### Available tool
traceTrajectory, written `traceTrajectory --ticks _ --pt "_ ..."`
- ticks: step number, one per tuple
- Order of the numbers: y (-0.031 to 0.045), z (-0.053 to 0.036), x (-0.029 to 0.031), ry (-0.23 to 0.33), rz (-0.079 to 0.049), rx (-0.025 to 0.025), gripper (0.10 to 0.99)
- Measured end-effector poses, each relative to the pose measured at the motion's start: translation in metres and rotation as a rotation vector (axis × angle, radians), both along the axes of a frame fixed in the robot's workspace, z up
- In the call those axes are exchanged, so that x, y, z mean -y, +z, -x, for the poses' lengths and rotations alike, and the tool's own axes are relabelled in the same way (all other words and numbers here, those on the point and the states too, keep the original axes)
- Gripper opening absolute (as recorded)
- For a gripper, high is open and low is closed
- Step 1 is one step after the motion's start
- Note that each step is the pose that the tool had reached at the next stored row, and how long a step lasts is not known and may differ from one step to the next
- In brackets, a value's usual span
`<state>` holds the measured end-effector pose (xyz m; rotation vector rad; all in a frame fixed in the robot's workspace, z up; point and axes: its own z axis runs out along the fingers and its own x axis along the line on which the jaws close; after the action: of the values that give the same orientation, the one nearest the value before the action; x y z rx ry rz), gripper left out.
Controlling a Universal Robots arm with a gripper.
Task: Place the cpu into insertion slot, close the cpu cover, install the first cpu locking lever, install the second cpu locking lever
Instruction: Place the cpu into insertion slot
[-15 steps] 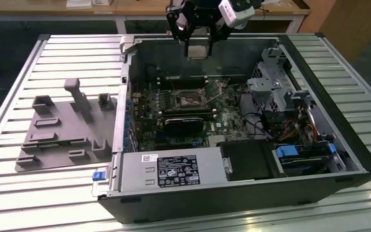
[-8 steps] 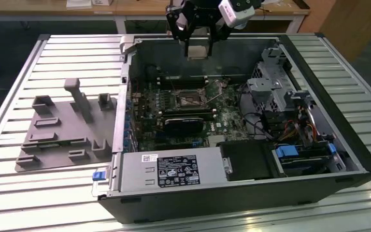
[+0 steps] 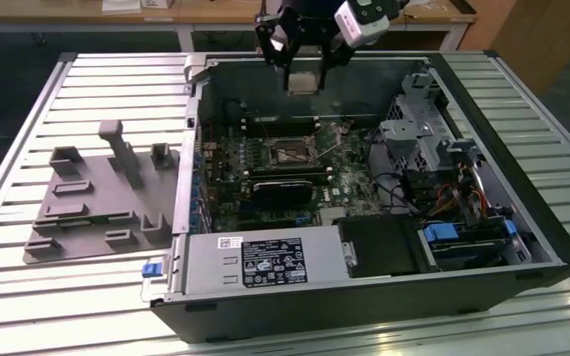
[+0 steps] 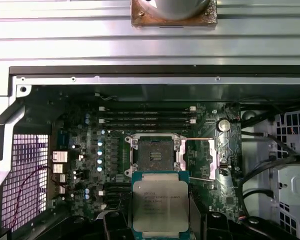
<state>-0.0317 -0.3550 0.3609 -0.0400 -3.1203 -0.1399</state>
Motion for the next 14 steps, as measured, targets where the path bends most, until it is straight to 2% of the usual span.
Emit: traceTrajectory --ticks 14 --pt "-0.0239 0.0006 0.0000 0.000 0.000 0.0010 0.537"
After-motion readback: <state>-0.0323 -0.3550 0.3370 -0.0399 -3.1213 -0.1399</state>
